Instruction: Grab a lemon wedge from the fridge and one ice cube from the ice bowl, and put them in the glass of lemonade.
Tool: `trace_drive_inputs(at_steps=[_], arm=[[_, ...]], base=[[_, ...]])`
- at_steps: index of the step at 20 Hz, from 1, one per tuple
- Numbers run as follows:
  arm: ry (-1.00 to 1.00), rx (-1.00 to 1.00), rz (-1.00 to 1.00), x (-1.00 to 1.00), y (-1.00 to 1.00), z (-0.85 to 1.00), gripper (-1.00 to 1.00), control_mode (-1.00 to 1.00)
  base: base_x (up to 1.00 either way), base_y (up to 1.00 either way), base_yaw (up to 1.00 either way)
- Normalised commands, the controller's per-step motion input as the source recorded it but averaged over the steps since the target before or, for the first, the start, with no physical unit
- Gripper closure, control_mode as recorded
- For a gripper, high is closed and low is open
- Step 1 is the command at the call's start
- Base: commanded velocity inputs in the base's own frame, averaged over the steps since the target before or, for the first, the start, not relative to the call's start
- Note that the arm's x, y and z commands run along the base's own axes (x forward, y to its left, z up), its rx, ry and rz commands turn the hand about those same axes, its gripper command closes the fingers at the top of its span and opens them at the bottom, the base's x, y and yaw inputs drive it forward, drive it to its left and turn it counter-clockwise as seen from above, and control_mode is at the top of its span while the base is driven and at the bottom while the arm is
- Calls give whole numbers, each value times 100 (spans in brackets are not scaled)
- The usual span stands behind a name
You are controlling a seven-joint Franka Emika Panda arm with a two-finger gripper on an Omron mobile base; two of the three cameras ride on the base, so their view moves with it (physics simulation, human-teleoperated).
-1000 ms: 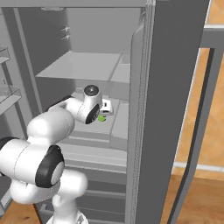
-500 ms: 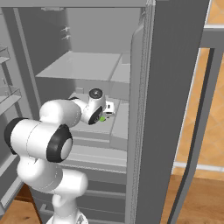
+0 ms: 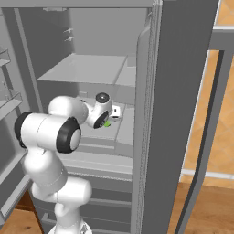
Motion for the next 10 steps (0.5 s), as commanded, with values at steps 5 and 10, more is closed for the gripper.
trace_drive_inputs(at_steps=[5, 10], arm=[[0, -1, 0, 21, 0, -28, -100, -100], [0, -3, 0, 9, 0, -33, -100, -100]], base=[[0, 0, 0], [0, 0, 0]])
